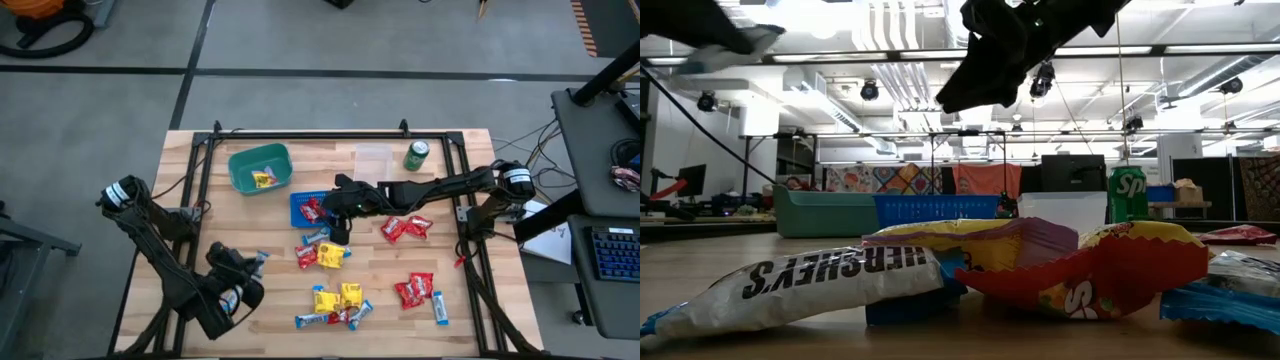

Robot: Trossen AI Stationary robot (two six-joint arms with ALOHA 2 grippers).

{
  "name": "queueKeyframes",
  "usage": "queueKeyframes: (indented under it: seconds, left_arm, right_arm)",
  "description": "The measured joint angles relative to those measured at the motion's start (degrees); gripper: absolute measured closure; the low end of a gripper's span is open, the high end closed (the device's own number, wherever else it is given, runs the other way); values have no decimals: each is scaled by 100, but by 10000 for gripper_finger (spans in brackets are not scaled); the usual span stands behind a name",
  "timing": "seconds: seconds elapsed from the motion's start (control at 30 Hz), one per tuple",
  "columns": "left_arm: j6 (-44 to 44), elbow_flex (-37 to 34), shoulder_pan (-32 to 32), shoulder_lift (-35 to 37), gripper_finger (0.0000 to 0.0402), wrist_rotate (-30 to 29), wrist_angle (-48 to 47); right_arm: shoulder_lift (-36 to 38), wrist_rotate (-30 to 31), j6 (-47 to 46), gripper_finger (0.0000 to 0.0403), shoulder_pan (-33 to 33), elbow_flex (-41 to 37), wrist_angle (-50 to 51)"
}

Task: Sort candy
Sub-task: Put the hersheys bar into the transparent bin

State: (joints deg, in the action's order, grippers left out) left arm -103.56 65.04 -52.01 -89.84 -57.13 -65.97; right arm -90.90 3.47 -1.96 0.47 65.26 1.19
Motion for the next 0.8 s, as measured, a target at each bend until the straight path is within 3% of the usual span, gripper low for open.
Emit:
queueKeyframes:
  seconds: [0.2, 0.3, 0.63, 0.8]
  left_arm:
    - [634, -27, 508, 4, 401, -850, -25]
    - [736, -27, 782, 8, 401, -1253, -83]
    - [1185, -29, 1166, 13, 401, -1350, -57]
    - [2007, -29, 1113, -18, 401, -1190, -15]
  right_arm:
    - [-207, -1049, -283, 218, 16, -349, -1496]
    - [-361, -1142, -413, 218, 65, -373, -1880]
    - [-669, -1119, -614, 218, 142, -373, -2780]
    - [-673, -1091, -662, 218, 142, -373, -2999]
